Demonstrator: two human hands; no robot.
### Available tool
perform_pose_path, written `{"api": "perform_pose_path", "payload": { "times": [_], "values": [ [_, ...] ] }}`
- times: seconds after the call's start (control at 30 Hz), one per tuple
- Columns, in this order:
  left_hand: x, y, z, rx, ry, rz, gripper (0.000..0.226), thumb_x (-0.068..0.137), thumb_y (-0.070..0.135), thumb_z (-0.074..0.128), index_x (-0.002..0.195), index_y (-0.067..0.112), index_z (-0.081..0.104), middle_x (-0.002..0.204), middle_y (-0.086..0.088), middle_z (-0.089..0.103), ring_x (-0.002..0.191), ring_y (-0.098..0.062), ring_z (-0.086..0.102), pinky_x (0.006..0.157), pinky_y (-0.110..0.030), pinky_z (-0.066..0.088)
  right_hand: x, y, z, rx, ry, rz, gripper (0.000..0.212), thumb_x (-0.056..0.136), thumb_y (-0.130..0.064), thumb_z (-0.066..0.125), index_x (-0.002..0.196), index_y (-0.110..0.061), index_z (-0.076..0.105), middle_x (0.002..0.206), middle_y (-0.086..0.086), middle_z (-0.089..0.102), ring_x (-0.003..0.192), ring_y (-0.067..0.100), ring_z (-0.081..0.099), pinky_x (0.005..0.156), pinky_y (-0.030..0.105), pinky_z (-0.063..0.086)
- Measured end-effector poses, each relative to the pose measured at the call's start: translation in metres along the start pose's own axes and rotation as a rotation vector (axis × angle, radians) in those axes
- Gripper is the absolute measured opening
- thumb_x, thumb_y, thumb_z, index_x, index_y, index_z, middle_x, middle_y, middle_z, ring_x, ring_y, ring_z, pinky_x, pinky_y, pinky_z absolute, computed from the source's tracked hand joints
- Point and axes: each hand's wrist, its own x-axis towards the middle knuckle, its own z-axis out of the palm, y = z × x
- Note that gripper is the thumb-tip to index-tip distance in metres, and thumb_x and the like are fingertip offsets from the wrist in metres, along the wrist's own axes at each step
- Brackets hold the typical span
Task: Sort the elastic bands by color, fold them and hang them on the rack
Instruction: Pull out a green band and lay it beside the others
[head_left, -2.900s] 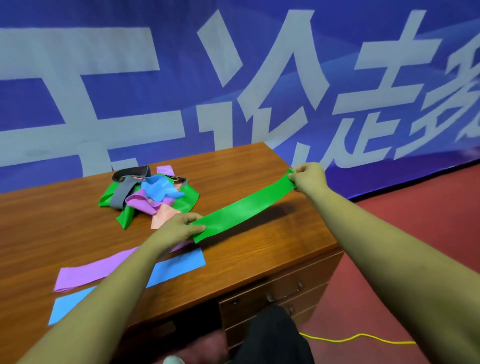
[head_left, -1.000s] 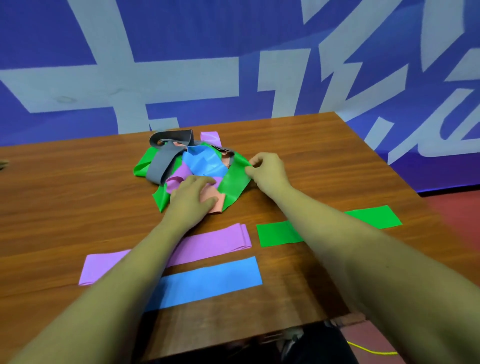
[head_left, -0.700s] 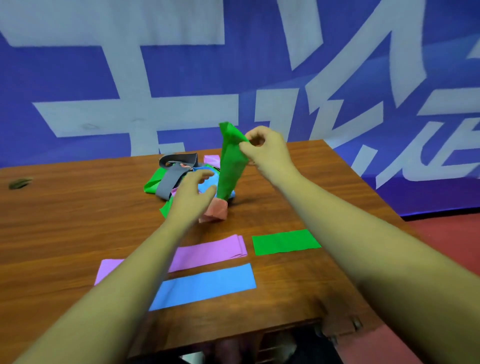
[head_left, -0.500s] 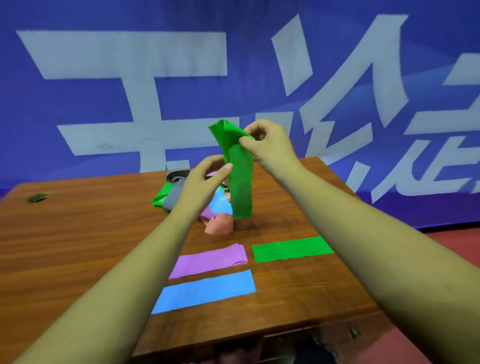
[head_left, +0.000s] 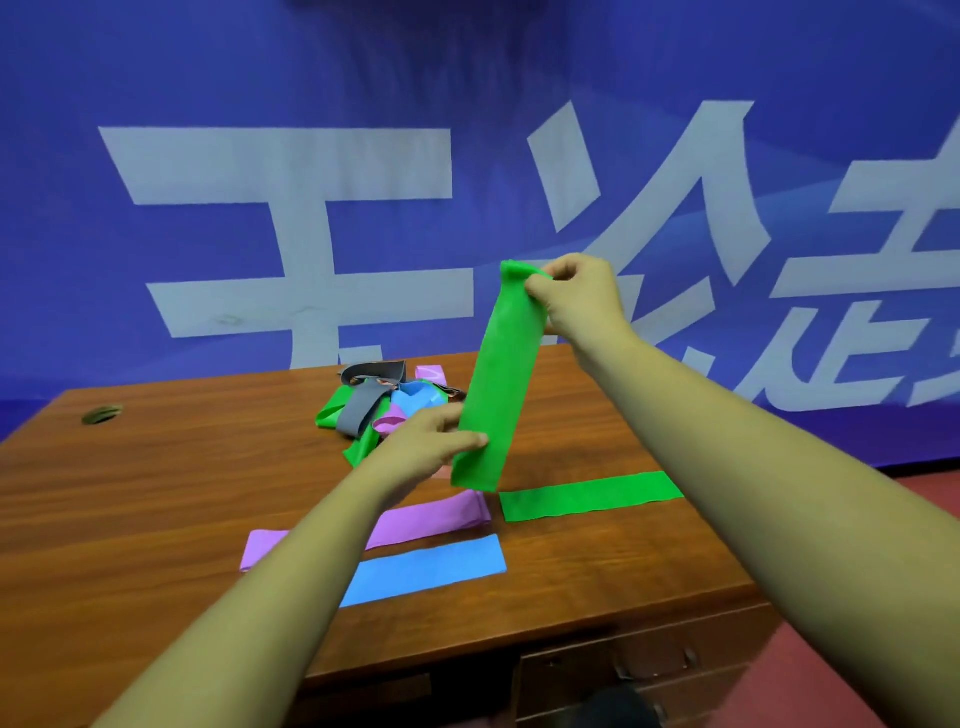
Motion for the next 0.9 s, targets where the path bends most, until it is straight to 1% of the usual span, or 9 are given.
{"api": "perform_pose_path", "payload": {
  "times": [0.1, 0.17, 0.27, 0.37, 0.47, 0.57, 0.67, 0.8, 0.9],
  "values": [
    [-0.012, -0.015, -0.016, -0.006, 0.013, -0.071, 0.019, 0.091, 0.009, 0.063, 0.109, 0.012, 0.07, 0.104, -0.007, 0.074, 0.095, -0.019, 0.068, 0.087, -0.035, 0.053, -0.002, 0.013, -0.009, -0.037, 0.052, 0.063, 0.013, 0.072, -0.015, 0.064, 0.064, -0.016, 0.054, 0.07, 0.011, 0.061, 0.076, 0.036, 0.069, 0.063, 0.052, 0.06],
    [-0.02, -0.019, -0.024, -0.029, 0.068, -0.094, 0.019, 0.091, 0.008, 0.063, 0.109, 0.006, 0.068, 0.105, -0.013, 0.073, 0.093, -0.02, 0.069, 0.086, -0.034, 0.056, -0.005, 0.026, -0.014, -0.091, 0.067, 0.115, 0.019, 0.077, -0.013, 0.067, 0.064, -0.015, 0.053, 0.067, 0.009, 0.06, 0.068, 0.033, 0.067, 0.062, 0.046, 0.059],
    [-0.025, -0.009, -0.038, -0.167, 0.316, -0.037, 0.016, 0.092, 0.003, 0.062, 0.108, 0.005, 0.062, 0.092, -0.012, 0.072, 0.071, -0.012, 0.07, 0.061, -0.02, 0.054, -0.013, 0.05, -0.018, -0.14, 0.045, 0.253, 0.027, 0.081, -0.015, 0.073, 0.063, -0.012, 0.054, 0.064, 0.014, 0.061, 0.057, 0.029, 0.061, 0.056, 0.038, 0.047],
    [-0.02, 0.013, -0.054, -0.095, 0.519, 0.093, 0.007, 0.092, 0.005, 0.063, 0.096, 0.01, 0.06, 0.082, -0.003, 0.069, 0.064, -0.012, 0.064, 0.055, -0.022, 0.048, -0.024, 0.064, -0.019, -0.112, -0.003, 0.424, 0.011, 0.084, -0.009, 0.069, 0.082, -0.007, 0.059, 0.071, 0.016, 0.063, 0.05, 0.023, 0.055, 0.05, 0.031, 0.042],
    [-0.014, 0.044, -0.063, 0.057, 0.524, 0.198, 0.004, 0.094, 0.013, 0.061, 0.091, 0.015, 0.063, 0.079, -0.002, 0.068, 0.062, -0.003, 0.066, 0.057, -0.016, 0.046, -0.038, 0.072, -0.02, -0.153, -0.127, 0.562, 0.013, 0.088, -0.011, 0.066, 0.095, 0.0, 0.063, 0.075, 0.013, 0.065, 0.058, 0.02, 0.058, 0.052, 0.03, 0.046],
    [-0.007, 0.075, -0.06, 0.22, 0.423, 0.274, 0.013, 0.096, 0.023, 0.059, 0.096, 0.013, 0.068, 0.083, -0.007, 0.071, 0.067, -0.009, 0.07, 0.049, -0.01, 0.041, -0.041, 0.075, -0.017, -0.26, -0.133, 0.417, 0.019, 0.083, -0.018, 0.072, 0.095, -0.005, 0.067, 0.089, 0.008, 0.067, 0.078, 0.022, 0.062, 0.065, 0.033, 0.047],
    [-0.001, 0.097, -0.048, 0.301, 0.363, 0.38, 0.015, 0.096, 0.018, 0.059, 0.093, 0.008, 0.069, 0.077, -0.004, 0.068, 0.06, 0.0, 0.06, 0.056, -0.01, 0.043, -0.041, 0.06, -0.009, -0.075, -0.238, 0.093, 0.032, 0.086, -0.027, 0.073, 0.113, -0.012, 0.069, 0.106, -0.004, 0.067, 0.1, 0.009, 0.062, 0.082, 0.024, 0.046],
    [0.006, 0.108, -0.039, 0.333, 0.339, 0.438, 0.013, 0.094, 0.025, 0.062, 0.082, 0.026, 0.068, 0.08, 0.0, 0.065, 0.073, -0.009, 0.057, 0.069, -0.026, 0.047, -0.046, 0.037, 0.005, 0.2, -0.492, 0.022, 0.04, 0.086, -0.022, 0.073, 0.124, -0.014, 0.062, 0.109, -0.003, 0.072, 0.093, -0.004, 0.067, 0.074, 0.011, 0.048],
    [0.008, 0.109, -0.038, 0.382, 0.414, 0.432, 0.012, 0.092, 0.027, 0.064, 0.081, 0.03, 0.067, 0.086, 0.004, 0.057, 0.077, -0.008, 0.053, 0.073, -0.023, 0.042, -0.045, 0.033, 0.016, 0.2, -0.536, 0.026, 0.037, 0.084, -0.022, 0.075, 0.119, -0.016, 0.065, 0.104, 0.001, 0.074, 0.095, 0.007, 0.069, 0.074, 0.017, 0.049]
  ]
}}
